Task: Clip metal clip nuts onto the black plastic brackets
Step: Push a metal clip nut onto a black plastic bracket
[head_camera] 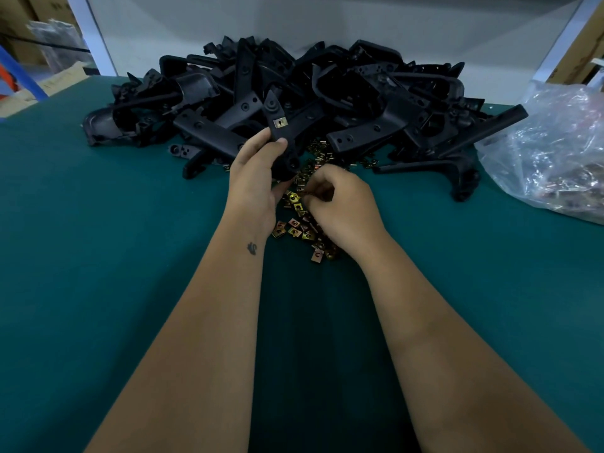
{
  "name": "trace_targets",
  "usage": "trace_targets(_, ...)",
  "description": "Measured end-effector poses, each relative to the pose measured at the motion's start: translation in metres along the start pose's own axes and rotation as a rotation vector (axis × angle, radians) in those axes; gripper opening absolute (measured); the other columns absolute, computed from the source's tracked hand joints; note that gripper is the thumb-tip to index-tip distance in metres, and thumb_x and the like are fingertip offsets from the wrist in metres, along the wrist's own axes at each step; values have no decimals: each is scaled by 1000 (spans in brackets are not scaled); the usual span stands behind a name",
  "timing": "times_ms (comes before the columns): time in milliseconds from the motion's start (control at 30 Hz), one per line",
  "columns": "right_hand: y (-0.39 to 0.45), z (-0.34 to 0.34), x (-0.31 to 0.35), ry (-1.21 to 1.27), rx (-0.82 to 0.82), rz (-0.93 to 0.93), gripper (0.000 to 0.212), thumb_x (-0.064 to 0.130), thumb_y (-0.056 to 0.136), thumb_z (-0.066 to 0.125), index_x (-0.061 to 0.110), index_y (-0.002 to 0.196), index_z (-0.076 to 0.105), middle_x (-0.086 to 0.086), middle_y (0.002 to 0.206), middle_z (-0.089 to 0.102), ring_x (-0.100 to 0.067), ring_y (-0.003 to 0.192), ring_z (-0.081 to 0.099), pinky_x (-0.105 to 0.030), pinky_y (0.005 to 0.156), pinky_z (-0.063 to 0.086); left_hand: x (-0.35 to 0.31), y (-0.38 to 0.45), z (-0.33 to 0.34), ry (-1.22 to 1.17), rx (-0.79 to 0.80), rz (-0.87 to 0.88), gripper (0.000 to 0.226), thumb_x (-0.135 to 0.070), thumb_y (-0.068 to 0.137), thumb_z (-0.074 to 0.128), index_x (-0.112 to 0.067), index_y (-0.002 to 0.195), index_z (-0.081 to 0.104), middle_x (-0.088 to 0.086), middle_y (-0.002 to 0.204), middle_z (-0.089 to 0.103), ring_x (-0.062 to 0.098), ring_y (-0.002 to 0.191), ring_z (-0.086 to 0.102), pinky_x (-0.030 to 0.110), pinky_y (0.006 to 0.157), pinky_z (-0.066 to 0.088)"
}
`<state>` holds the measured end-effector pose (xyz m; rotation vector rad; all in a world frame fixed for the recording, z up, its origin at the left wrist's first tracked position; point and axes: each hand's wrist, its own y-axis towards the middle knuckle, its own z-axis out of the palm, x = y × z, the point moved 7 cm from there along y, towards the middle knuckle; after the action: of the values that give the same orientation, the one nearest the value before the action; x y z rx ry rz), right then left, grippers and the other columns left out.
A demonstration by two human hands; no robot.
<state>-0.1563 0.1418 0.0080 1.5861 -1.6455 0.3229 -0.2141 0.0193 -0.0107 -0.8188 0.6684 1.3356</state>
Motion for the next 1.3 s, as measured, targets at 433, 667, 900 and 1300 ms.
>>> trace_targets(433,0,-29,-16,707,-282,211,18,4,83,71,21,90,68,-1,83,73,-7,77,68,-18,74,53,4,-4,16,-9,217,-44,37,-1,94,53,-18,125,67,7,112,71,23,100,67,30,78,58)
trace_targets(667,2,-27,-19,945,-268,222,15,-1,90,65,11,94,72,-6,88,72,-12,82,68,-23,79,54,7,-10,21,4,325,-67,35,-5,95,56,-24,120,70,1,110,74,22,108,68,31,77,58)
trace_targets(900,2,-26,-19,984,-248,220,17,-1,90,64,12,95,73,-9,99,71,-15,92,65,-23,83,52,6,-11,24,21,368,-55,41,0,95,53,-22,127,66,5,122,69,21,109,66,32,81,58)
trace_targets(1300,2,-23,-18,918,-217,220,17,0,88,65,11,97,74,-6,97,74,-20,102,68,-33,96,54,7,-11,27,88,411,-34,49,6,92,49,-20,132,63,-2,102,75,19,100,69,35,82,58)
